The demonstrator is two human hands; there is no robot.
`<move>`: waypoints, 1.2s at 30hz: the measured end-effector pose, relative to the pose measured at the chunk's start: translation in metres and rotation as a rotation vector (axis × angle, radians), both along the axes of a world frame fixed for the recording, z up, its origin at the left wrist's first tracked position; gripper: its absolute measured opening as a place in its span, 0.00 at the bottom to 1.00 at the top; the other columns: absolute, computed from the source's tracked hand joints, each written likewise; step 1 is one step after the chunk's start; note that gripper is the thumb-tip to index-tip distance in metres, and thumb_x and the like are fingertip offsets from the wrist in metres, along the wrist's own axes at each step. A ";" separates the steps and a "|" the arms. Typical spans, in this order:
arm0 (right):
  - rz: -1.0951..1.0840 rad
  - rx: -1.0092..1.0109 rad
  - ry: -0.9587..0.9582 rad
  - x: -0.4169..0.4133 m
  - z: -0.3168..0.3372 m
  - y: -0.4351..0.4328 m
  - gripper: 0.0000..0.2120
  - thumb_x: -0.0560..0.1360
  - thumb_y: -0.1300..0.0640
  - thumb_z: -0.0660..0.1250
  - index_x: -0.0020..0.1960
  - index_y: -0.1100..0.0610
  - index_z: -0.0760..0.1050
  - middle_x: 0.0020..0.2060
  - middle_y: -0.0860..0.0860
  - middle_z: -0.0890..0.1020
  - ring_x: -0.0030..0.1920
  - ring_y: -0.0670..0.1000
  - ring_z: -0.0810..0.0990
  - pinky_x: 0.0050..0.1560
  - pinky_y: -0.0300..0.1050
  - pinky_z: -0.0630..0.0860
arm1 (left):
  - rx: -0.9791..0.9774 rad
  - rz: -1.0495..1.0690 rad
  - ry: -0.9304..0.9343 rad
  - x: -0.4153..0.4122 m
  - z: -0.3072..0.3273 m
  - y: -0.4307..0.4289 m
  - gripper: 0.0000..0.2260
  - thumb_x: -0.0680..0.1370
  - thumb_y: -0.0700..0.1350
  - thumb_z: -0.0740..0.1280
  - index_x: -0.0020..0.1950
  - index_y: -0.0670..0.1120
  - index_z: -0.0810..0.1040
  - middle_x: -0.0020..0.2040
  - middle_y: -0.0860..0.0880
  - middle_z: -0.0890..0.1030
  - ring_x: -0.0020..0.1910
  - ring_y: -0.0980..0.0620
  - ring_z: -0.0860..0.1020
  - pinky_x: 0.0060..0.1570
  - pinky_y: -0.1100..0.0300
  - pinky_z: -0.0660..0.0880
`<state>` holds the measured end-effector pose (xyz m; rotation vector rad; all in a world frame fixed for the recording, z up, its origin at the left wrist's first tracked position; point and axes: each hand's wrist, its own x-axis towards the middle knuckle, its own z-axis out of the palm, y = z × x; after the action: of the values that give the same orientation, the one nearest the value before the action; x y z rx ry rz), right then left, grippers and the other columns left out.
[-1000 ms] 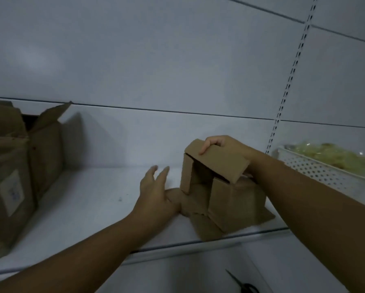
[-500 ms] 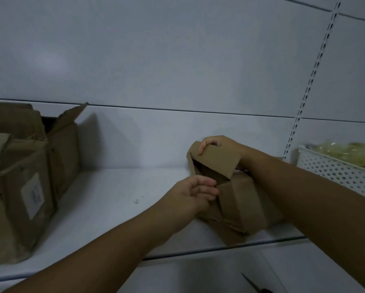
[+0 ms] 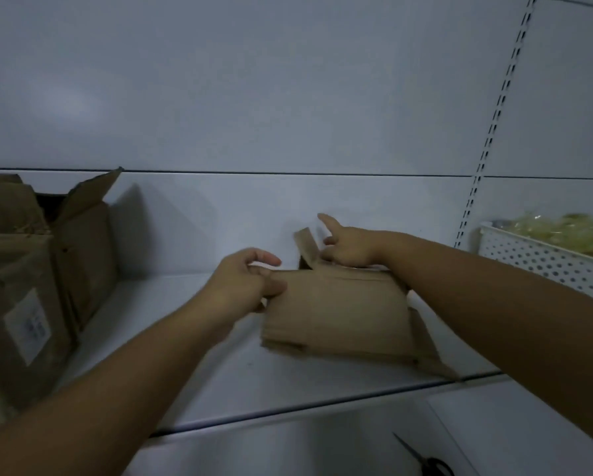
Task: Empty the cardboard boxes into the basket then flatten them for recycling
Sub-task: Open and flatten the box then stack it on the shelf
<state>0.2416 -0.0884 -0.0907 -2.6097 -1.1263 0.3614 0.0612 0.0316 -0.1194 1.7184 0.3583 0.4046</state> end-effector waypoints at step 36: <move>0.067 -0.151 -0.169 -0.063 -0.019 -0.124 0.38 0.70 0.34 0.63 0.74 0.43 0.52 0.72 0.46 0.65 0.68 0.49 0.66 0.62 0.40 0.62 | 1.066 -0.485 0.295 0.044 0.007 -0.027 0.21 0.81 0.56 0.54 0.74 0.56 0.61 0.76 0.51 0.62 0.73 0.51 0.61 0.70 0.58 0.55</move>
<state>0.1782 -0.2120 -0.1099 -2.7828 -1.2898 0.2523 0.1047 0.0046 -0.1125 2.8271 -0.1271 -0.0645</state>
